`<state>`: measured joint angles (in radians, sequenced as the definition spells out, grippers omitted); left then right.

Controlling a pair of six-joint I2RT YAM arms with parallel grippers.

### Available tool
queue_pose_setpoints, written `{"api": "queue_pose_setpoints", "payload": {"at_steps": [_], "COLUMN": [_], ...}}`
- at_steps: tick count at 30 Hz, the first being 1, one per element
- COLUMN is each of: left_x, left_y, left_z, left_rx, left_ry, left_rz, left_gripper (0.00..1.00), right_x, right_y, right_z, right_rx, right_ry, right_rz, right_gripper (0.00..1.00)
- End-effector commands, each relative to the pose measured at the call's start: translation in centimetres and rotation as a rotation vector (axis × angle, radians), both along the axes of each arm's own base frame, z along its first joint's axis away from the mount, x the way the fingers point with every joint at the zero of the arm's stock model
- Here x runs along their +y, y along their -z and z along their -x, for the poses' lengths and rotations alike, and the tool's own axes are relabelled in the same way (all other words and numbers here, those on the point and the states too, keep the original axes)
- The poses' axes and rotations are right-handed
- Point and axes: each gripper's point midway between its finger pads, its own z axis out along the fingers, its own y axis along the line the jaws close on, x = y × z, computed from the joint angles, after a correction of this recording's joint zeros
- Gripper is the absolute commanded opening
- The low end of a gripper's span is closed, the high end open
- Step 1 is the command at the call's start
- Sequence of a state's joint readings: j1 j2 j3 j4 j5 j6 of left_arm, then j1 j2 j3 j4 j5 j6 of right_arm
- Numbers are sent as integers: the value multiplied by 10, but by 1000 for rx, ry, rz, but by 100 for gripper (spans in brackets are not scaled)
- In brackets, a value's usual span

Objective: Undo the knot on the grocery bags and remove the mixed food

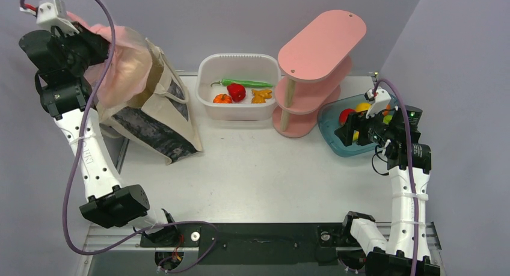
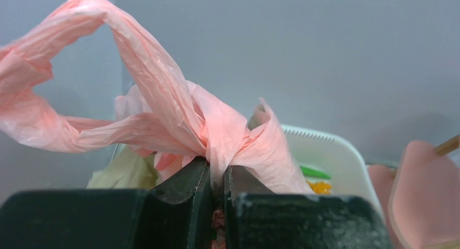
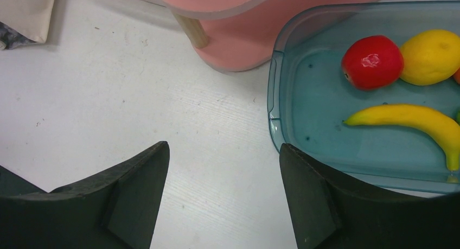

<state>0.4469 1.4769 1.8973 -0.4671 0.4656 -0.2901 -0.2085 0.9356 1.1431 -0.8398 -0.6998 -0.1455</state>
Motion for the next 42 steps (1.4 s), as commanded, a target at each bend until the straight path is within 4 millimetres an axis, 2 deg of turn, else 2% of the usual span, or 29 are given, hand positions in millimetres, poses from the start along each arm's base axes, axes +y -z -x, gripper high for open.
{"api": "queue_pose_setpoints", "payload": {"at_steps": [1, 4, 8, 10, 11, 12, 13, 15, 16, 17, 18, 19, 20, 21, 24, 26, 29, 30, 31, 32, 33, 34, 35, 36, 37, 38, 40, 41, 42], "left_x": [-22, -42, -88, -118, -141, -152, -176, -208, -218, -237, -248, -265, -274, -289, -324, -341, -357, -365, -368, -376, -379, -389, -392, -404, -406, -417, -427, -432, -440], "left_y": [-125, -155, -187, -192, -188, -184, -177, -143, -131, -107, -97, -70, -57, -32, 25, 61, 114, 123, 144, 151, 172, 181, 206, 212, 236, 242, 275, 280, 290], "left_z": [31, 39, 56, 64, 67, 68, 76, 73, 75, 78, 82, 88, 92, 99, 121, 132, 138, 139, 140, 143, 146, 154, 161, 172, 180, 188, 203, 208, 219], "left_rx": [-347, -419, -505, -513, -501, -489, -470, -376, -347, -292, -278, -219, -193, -138, 3, 66, 129, 120, 156, 141, 167, 133, 164, 128, 162, 143, 201, 211, 233], "left_ry": [22, 102, 271, 379, 460, 500, 580, 686, 718, 774, 815, 871, 903, 950, 1065, 1115, 1131, 1133, 1131, 1128, 1135, 1148, 1165, 1192, 1209, 1229, 1278, 1303, 1373], "left_rz": [-57, -25, -31, -43, -41, -39, -43, -13, -3, 24, 31, 55, 59, 64, 46, -5, -129, -168, -184, -225, -257, -328, -365, -420, -444, -458, -451, -444, -430], "left_gripper": [0, 0, 0, 0, 0, 0, 0, 0, 0, 0, 0, 0, 0, 0, 0, 0, 0, 0, 0, 0, 0, 0, 0, 0, 0, 0, 0, 0, 6], "right_x": [4, 4, 6, 6, 7, 7, 8, 9, 9, 10, 10, 11, 12, 13, 14, 15, 15, 15, 14, 13, 11, 10, 9, 8, 9, 8, 8, 7, 7], "right_y": [-10, -13, -15, -16, -18, -18, -19, -22, -24, -25, -27, -27, -29, -28, -25, -20, -10, -6, -2, 2, 4, 7, 10, 13, 16, 20, 26, 29, 30], "right_z": [-2, -3, -5, -5, -6, -6, -6, -5, -4, -4, -2, -1, 1, 2, 8, 13, 19, 22, 23, 25, 26, 27, 28, 30, 30, 32, 34, 34, 35], "right_rx": [-50, -55, -63, -67, -70, -73, -74, -79, -83, -85, -91, -92, -97, -95, -89, -72, -49, -37, -28, -18, -13, -3, 6, 15, 24, 35, 57, 62, 72], "right_ry": [-19, -20, -18, -15, -11, -13, -10, -8, -6, -5, -5, -5, -7, -9, -10, -13, -17, -22, -21, -26, -20, -23, -23, -34, -43, -56, -73, -83, -88], "right_rz": [-5, -12, -27, -35, -42, -46, -53, -62, -66, -68, -70, -73, -75, -78, -82, -81, -69, -59, -51, -37, -25, -13, -5, 9, 12, 25, 40, 53, 57], "right_gripper": [70, 70, 70, 70, 70, 70, 70, 70, 70, 70, 70, 70, 71, 71, 72, 73, 73, 73, 73, 73, 73, 73, 73, 74, 74, 74, 74, 74, 74]}}
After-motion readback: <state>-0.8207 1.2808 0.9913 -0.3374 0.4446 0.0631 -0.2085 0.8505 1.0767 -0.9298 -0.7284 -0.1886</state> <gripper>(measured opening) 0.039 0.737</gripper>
